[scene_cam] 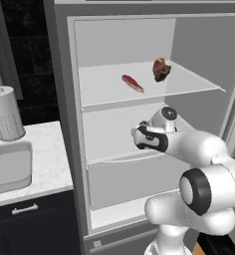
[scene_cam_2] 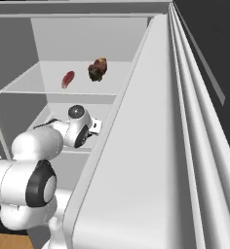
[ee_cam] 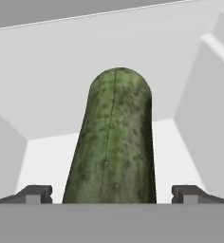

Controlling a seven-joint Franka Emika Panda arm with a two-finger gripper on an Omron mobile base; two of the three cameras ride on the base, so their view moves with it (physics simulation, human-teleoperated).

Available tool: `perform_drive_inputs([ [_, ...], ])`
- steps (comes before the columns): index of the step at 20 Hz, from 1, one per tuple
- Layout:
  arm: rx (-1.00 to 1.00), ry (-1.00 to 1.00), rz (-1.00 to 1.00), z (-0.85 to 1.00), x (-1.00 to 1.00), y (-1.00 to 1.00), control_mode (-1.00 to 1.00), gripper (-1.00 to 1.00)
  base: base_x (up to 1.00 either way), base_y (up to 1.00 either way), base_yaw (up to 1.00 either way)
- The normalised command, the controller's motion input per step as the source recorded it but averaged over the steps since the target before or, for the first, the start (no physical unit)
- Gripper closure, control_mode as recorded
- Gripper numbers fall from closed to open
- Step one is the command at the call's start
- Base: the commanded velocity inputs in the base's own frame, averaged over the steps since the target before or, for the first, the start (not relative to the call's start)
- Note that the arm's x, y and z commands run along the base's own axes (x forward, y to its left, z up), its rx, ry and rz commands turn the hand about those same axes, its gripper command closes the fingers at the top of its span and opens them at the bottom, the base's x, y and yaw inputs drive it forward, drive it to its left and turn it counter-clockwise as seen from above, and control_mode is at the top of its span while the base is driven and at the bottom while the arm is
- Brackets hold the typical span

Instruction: Place one cucumber and one steak in each tupperware on the nearby counter, to pack two identical lunches.

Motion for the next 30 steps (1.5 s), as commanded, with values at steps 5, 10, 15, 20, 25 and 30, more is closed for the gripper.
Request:
perform_drive_inputs([
  [5,0.00,0.06,0.00,-0.64,0.17,0.00,-1.00,1.00,0.00,0.00,0.00],
  [10,0.00,0.08,0.00,-0.61,-0.08,0.10,-1.00,1.00,0.00,0.00,0.00],
  [15,0.00,-0.01,0.00,-0.10,-0.87,0.00,-1.00,1.00,0.00,0.00,0.00],
  [20,0.00,-0.02,0.00,0.27,-1.00,0.00,-1.00,1.00,0.00,0.00,0.00],
  [25,0.00,0.00,0.03,0.72,-1.00,0.00,-1.00,1.00,0.00,0.00,0.00],
  [30,0.00,0.01,0.03,0.76,-1.00,0.00,-1.00,1.00,0.00,0.00,0.00],
])
